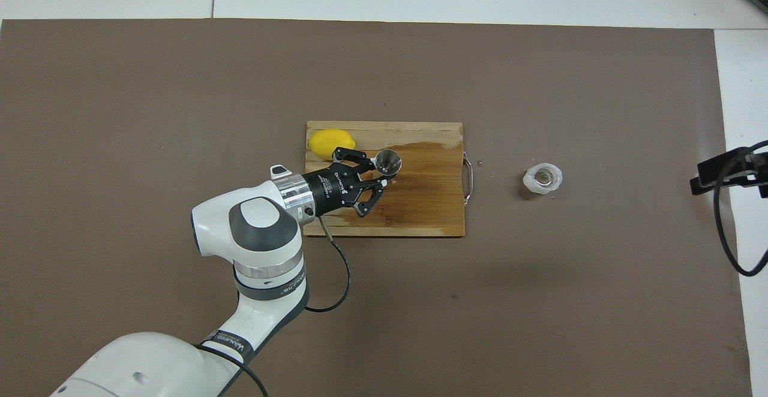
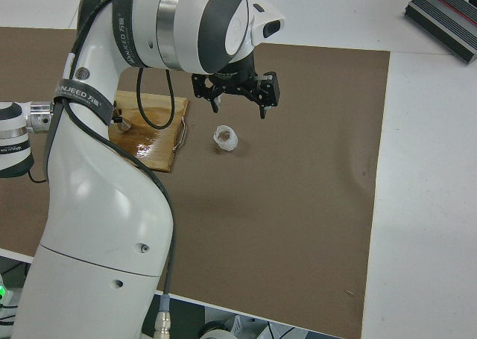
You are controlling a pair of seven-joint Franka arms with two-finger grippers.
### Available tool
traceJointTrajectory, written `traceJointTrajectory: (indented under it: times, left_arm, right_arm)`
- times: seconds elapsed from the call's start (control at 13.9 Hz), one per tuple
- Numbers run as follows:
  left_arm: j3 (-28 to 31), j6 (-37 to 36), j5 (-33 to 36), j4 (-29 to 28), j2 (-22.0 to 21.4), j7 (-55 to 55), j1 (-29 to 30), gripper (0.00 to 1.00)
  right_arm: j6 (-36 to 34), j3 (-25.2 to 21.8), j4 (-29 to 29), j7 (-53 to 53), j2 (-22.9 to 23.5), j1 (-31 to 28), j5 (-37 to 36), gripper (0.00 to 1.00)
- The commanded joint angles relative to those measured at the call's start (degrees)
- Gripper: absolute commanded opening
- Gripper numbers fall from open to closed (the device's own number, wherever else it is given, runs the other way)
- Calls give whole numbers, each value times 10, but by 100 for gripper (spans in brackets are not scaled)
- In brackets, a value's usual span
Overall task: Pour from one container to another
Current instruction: 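Carry the metal cup with the left gripper onto the wooden board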
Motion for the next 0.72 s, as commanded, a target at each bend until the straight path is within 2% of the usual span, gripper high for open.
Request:
traceJointTrajectory:
  times: [0.0, 0.07, 0.14, 0.29, 0.43, 0.5, 0.58, 0.65]
  left_arm:
    - [9, 17, -17, 10, 4, 21, -13, 0]
    - [9, 18, -17, 10, 4, 29, -13, 0]
    - [9, 24, -17, 10, 4, 30, -13, 0]
    - [9, 30, -18, 8, 5, 30, -13, 0]
    - [9, 30, -18, 8, 4, 30, -12, 13]
    - [9, 32, -19, 8, 4, 28, -11, 43]
    - [9, 35, -20, 6, 3, 23, -11, 99]
    - [9, 43, -19, 7, 1, 16, -10, 100]
  right_arm:
    - [2, 3, -22, -35, -17, -9, 8, 100]
    - [14, 1, -43, -61, -28, -11, 8, 100]
    - [56, 2, -75, -79, -41, -12, 8, 100]
    - [149, 2, -171, -102, -82, -10, 9, 100]
    - [233, 2, -232, -104, -101, -4, 9, 100]
    - [249, 3, -236, -106, -100, -3, 8, 100]
    - [251, 3, -237, -113, -98, -1, 8, 100]
    - [252, 3, -241, -132, -97, 10, 8, 100]
